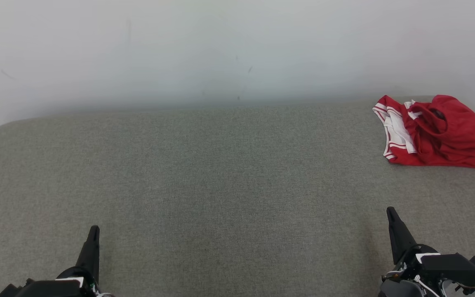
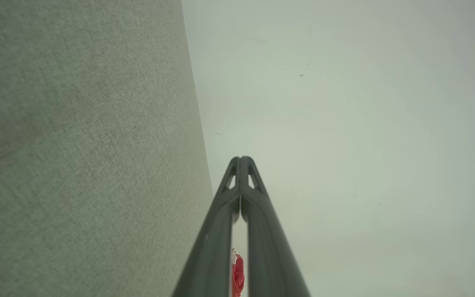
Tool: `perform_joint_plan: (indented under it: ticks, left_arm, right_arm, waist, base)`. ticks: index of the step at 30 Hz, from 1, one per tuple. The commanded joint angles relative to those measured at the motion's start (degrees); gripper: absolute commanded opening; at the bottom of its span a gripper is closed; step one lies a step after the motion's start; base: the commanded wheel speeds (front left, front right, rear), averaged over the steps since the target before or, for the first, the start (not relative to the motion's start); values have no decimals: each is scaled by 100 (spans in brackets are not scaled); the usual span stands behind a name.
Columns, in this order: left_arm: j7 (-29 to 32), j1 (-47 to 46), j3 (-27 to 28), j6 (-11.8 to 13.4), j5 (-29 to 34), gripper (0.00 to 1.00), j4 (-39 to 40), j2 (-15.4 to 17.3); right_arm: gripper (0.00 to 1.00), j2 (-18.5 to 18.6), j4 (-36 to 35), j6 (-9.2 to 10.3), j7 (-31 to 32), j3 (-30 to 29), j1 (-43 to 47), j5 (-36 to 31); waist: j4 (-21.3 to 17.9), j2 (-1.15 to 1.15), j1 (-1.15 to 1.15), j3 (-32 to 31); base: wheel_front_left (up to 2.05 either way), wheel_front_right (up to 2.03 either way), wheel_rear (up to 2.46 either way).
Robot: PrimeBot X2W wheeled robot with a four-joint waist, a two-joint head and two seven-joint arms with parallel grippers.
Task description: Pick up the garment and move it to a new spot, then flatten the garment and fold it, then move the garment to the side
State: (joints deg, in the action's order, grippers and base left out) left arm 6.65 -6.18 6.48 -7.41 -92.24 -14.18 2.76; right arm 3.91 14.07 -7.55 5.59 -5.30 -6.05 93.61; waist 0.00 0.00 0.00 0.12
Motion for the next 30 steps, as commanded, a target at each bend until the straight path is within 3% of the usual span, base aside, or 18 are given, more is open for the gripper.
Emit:
perform_joint_plan:
  ticks: [1,30]
  left_arm:
    - [3,-56,21,-21,-29,0,-6,21]
    - [3,-55,21,-21,-28,0,-6,21]
  right_arm:
    - [0,-21,6,12,12,-10,-49,-36]
    - [0,-45,8,12,41,-42,-52,-56]
  waist:
    - [0,0,0,0]
    - [0,0,0,0]
  base:
    - [0,0,0]
    - [0,0,0]
